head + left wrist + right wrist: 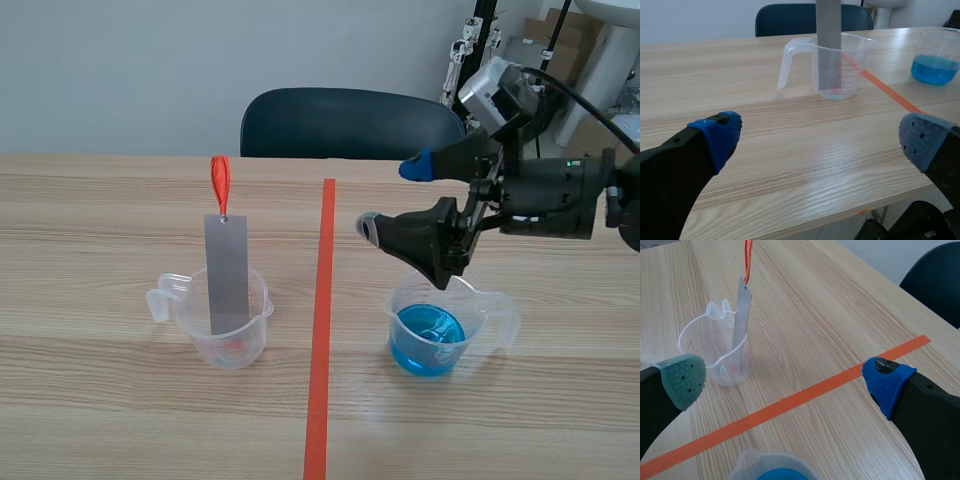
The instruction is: Do the redox reaction experiment. lift the metal plate out of the left beaker
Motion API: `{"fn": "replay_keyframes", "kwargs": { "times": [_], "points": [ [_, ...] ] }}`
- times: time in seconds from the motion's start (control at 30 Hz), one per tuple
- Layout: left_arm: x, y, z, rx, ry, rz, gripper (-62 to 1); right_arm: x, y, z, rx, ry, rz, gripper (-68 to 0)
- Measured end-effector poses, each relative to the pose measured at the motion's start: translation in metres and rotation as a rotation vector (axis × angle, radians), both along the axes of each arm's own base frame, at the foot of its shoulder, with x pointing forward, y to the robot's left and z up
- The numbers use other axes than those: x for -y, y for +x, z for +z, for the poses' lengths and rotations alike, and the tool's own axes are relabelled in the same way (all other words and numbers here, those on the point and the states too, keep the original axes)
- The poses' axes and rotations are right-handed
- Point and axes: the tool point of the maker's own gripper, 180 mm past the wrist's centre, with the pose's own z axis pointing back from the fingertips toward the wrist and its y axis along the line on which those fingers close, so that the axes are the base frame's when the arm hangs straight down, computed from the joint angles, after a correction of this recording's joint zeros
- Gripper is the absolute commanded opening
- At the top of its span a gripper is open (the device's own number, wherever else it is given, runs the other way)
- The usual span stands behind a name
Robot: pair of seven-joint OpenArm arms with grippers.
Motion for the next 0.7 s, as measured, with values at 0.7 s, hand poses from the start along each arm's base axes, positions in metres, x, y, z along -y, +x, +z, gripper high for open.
{"fn": "replay_keyframes", "kwargs": {
  "times": [0.7],
  "points": [
    [0.021, 0.052, -0.013, 0.101, 0.031, 0.000, 1.4, -0.079, 0.000, -0.017, -0.039, 0.036, 0.124, 0.4]
  ]
}}
